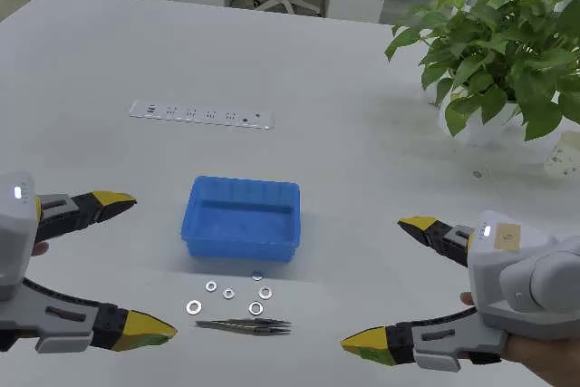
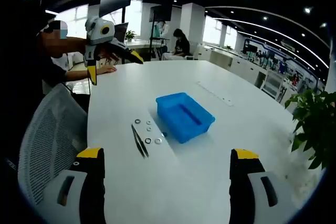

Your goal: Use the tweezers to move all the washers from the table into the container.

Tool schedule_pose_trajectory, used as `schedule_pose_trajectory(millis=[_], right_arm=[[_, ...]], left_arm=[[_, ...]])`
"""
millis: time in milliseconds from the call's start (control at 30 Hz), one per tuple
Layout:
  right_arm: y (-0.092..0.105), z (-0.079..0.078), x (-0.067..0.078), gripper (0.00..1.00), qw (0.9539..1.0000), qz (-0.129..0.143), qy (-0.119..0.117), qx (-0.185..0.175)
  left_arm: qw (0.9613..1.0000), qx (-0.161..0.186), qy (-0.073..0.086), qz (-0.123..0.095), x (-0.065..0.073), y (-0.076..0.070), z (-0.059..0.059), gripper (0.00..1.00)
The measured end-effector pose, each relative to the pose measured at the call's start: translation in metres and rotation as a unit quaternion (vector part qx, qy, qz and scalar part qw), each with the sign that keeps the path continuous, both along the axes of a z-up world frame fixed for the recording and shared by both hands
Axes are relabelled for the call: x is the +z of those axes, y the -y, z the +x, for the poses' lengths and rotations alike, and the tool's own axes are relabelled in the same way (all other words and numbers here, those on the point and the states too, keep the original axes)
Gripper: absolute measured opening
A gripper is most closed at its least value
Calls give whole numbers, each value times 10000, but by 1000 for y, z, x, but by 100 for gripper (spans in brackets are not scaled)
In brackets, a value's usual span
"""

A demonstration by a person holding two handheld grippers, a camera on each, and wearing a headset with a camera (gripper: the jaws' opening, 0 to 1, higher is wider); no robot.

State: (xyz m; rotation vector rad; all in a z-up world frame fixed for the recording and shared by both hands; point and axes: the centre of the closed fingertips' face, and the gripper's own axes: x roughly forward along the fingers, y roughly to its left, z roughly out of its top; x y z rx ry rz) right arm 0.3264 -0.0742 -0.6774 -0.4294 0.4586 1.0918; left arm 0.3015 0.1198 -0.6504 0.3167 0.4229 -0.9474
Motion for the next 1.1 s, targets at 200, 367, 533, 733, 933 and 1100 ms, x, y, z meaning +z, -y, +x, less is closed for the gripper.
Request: schedule_pose_trajectory(millis=[200, 367, 533, 733, 933, 1100], right_arm=[[0, 0, 0, 100, 10000, 3, 2, -7], [1, 0, 0, 100, 10000, -1, 3, -9], [0, 0, 1, 100, 10000, 7, 13, -2], [0, 0, 1, 100, 10000, 1, 15, 4], [0, 1, 0, 100, 10000, 5, 16, -9], [0, 2, 1, 100, 10000, 15, 30, -17]], left_arm=[[10000, -13, -6, 7, -1, 1, -1, 100], [10000, -15, -2, 9, -1, 1, -1, 100], [10000, -12, 15, 7, 0, 1, 0, 100], [10000, -21, 12, 22, 0, 1, 0, 100], [10000, -37, 8, 35, -1, 1, 0, 100], [10000, -41, 11, 24, 0, 1, 0, 100]])
